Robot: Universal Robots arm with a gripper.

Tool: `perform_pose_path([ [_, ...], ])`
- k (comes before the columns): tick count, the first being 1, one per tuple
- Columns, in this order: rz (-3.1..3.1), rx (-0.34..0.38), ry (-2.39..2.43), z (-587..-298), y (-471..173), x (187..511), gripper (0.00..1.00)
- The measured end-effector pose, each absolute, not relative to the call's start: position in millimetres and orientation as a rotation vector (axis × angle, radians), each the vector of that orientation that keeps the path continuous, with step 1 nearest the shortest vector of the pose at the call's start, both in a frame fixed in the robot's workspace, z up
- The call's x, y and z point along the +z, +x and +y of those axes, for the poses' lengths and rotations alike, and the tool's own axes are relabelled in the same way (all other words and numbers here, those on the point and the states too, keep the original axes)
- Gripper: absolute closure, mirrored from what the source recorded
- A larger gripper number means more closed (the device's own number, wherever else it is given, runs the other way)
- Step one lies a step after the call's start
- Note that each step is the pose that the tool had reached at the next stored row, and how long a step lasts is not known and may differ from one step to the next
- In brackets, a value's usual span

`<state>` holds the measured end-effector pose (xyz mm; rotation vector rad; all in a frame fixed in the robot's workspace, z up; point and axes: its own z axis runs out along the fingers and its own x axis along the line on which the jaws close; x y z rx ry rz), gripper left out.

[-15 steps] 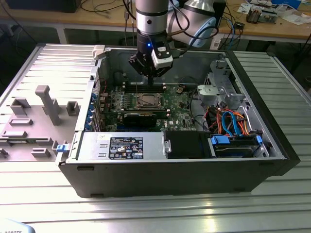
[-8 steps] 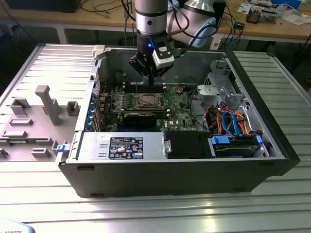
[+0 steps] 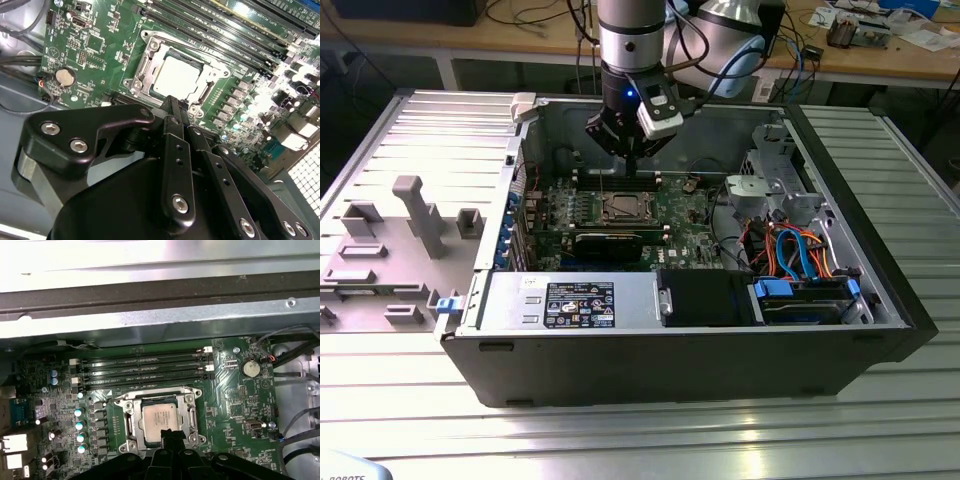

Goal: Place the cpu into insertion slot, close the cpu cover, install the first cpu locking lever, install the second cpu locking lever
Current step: 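Install the first cpu locking lever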

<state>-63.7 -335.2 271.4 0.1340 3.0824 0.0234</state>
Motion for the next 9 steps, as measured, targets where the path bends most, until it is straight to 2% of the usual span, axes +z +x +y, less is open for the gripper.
perform_pose_path([
  [9, 3.082, 0.027, 0.103, -335.2, -76.4, 270.6, 0.89],
])
